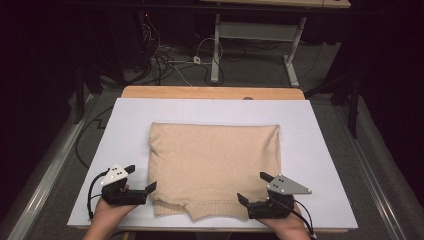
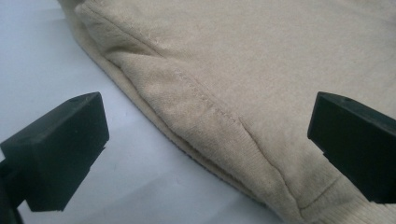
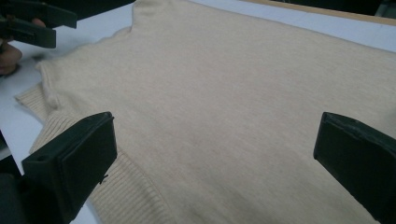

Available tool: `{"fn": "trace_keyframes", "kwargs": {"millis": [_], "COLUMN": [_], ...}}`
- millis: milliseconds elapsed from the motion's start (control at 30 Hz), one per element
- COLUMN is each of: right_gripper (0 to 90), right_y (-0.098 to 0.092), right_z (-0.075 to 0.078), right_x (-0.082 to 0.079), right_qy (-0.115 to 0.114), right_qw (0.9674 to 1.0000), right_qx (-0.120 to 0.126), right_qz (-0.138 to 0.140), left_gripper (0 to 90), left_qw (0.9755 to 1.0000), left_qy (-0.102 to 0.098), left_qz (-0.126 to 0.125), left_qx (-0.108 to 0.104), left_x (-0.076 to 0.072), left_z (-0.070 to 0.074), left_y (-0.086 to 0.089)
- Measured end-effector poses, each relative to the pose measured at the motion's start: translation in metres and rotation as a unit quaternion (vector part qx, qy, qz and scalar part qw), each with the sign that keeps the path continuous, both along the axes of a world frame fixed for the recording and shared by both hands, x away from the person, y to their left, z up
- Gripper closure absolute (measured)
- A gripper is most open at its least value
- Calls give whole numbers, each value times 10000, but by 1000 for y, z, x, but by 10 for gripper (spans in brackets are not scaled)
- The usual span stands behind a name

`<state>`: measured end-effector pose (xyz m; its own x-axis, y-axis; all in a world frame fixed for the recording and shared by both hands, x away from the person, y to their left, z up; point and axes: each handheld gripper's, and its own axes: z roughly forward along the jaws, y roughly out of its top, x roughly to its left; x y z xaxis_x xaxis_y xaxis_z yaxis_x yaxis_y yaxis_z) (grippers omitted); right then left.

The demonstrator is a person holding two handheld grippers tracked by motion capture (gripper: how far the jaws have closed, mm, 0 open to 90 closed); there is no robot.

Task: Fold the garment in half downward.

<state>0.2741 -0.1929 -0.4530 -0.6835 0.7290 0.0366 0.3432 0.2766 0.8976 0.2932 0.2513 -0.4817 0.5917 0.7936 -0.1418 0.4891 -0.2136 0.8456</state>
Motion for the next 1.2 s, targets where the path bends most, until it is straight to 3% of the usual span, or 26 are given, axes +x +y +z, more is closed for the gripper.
{"fn": "trace_keyframes", "kwargs": {"millis": [67,233,400,500,567,733,833,1033,1200], "right_gripper": [2,2,2,2,2,2,2,2,2], "right_y": [7,22,38,51,59,83,97,123,131], "right_z": [-3,-9,-10,-11,-9,-4,-4,-5,-5], "right_x": [0,5,4,8,10,11,14,20,24], "right_qy": [-61,102,-30,-12,49,-148,-38,-64,17], "right_qw": [9999,9999,9998,9994,9993,9981,9976,9956,9949], "right_qx": [-89,-62,-33,9,23,89,154,108,177], "right_qz": [46,105,215,339,379,597,672,926,990], "left_gripper": [0,0,0,0,0,0,0,0,0], "left_qw": [10000,10000,9999,9999,9999,9999,9998,9999,9998], "left_qy": [5,-33,32,51,57,28,82,123,105], "left_qz": [4,58,41,140,161,151,168,92,149], "left_qx": [30,-23,154,-25,-15,59,-51,76,-57], "left_x": [0,2,5,6,7,9,8,9,8], "left_z": [1,6,1,2,2,4,3,1,6], "left_y": [1,1,3,7,8,9,10,12,10]}}
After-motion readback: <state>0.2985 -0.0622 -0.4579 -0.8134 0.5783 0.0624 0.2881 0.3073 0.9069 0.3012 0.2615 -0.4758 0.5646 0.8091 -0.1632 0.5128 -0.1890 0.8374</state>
